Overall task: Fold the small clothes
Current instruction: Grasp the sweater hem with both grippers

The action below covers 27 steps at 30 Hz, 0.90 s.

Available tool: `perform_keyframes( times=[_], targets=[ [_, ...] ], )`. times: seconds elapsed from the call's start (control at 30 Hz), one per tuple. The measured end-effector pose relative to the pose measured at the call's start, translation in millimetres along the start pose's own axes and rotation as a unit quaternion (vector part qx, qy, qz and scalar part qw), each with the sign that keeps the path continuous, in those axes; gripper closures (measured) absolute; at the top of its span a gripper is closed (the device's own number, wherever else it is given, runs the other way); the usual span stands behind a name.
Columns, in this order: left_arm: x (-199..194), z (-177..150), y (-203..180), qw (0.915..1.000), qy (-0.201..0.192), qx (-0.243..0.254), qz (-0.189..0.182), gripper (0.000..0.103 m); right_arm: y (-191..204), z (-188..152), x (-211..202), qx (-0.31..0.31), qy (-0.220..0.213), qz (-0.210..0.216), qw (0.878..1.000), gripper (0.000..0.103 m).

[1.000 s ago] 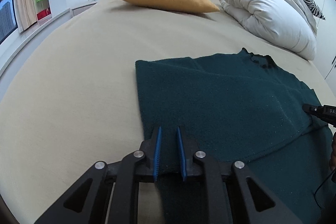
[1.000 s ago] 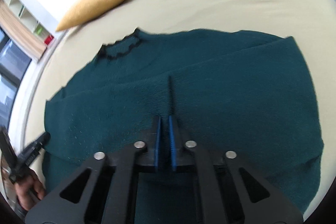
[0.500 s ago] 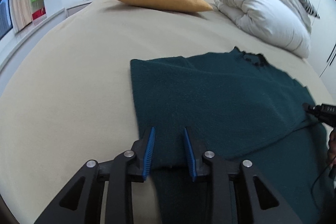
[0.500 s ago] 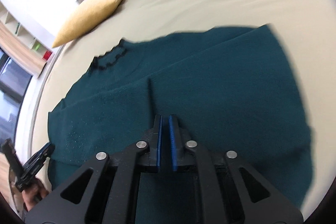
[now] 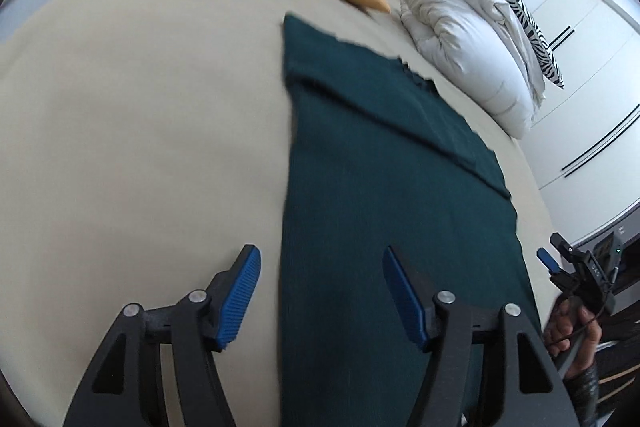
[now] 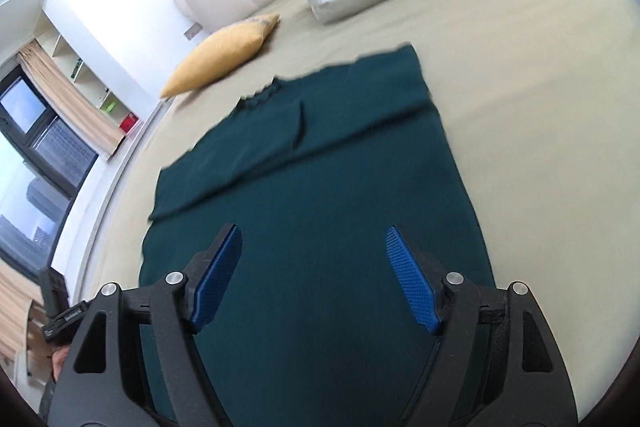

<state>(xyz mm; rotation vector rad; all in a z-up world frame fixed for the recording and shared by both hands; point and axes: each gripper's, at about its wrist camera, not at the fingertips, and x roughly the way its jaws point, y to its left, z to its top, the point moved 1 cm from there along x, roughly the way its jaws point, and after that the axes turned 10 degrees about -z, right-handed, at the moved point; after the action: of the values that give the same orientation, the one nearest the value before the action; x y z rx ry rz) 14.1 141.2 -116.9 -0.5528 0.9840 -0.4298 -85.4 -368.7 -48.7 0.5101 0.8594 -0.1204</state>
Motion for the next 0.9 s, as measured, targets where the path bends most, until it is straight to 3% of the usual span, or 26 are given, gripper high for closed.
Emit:
perform_keyframes(
  times=[0.07, 0.2, 0.47, 0.77, 0.83, 0.9],
  targets=[
    [-7.5, -24.8, 3.0, 0.9995, 0.022, -0.016, -0.012, 0.036, -9.7, -16.1, -15.1, -0.002, 0.003, 0.005, 1.000, 0.029],
    [-29.8, -54.3, -0.9, 0.9991, 0.026, -0.020, -0.025, 0.036, -29.0, -37.6, -33.0, 0.009, 0.014, 0.014, 1.000, 0.030],
    [-36.7, -75.1, 12.5, 0.9959, 0.064, -0.042, -0.048, 0.039, -59.2, -59.7, -58.5, 0.035, 0.033, 0.035, 0.998, 0.040],
    [-35.1, -83.0, 20.2, 0.9923, 0.090, -0.062, -0.058, 0.067, -87.9, -79.5, -84.9, 0.048, 0.051, 0.021, 0.997, 0.042],
    [-35.4, -85.2, 20.0, 0.9923, 0.094, -0.062, -0.052, 0.092, -97.9, -83.4, -91.6, 0.059, 0.055, 0.016, 0.997, 0.042],
    [-36.9, -87.6, 22.4, 0.9914, 0.097, -0.068, -0.055, 0.095, -105.4, -87.5, -97.3, 0.063, 0.060, 0.010, 0.996, 0.042]
  ],
)
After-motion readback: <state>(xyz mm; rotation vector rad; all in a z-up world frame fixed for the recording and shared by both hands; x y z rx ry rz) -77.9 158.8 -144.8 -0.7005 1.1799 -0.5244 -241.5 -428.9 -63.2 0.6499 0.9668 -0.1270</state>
